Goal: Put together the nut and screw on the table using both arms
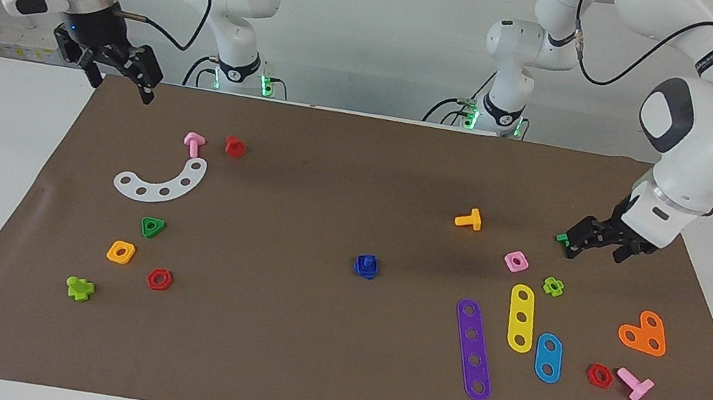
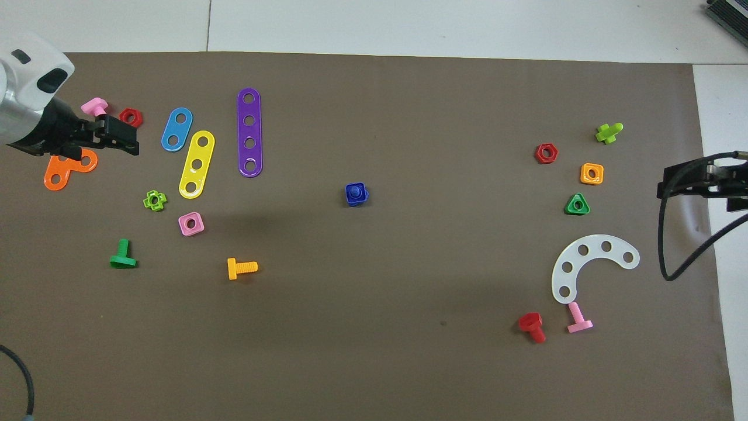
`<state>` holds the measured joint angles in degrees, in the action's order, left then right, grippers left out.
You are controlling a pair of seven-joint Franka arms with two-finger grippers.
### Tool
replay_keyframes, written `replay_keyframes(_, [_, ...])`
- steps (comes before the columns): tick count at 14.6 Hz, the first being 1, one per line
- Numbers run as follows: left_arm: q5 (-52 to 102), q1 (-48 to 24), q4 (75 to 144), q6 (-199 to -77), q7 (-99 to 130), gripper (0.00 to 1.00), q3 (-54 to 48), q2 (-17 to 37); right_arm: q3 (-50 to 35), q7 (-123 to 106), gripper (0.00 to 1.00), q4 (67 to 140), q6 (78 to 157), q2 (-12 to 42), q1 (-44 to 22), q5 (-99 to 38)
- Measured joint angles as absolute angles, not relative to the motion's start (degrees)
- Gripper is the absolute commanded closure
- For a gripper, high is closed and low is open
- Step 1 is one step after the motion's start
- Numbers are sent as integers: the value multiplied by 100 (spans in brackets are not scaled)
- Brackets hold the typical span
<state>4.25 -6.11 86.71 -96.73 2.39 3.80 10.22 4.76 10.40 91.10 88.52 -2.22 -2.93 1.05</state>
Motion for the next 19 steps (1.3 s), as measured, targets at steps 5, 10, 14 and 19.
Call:
replay_keyframes(5, [-2,-661,8992,-9366,239,0,325,481,485,1040,0,9110,8795,-224,-279,105])
replay_keyframes(10, [-7,-677,9043,-9475,225,1,285,468,436,1040,0,9111,8655,-228,-342,104])
replay_keyframes(14, [136,-677,9043,-9559,195,0,287,468,426,857,0,9112,8818,-230,-358,104])
replay_keyframes(19, [151,-675,9045,-9567,175,0,309,468,426,830,0,9138,8833,-230,-358,104])
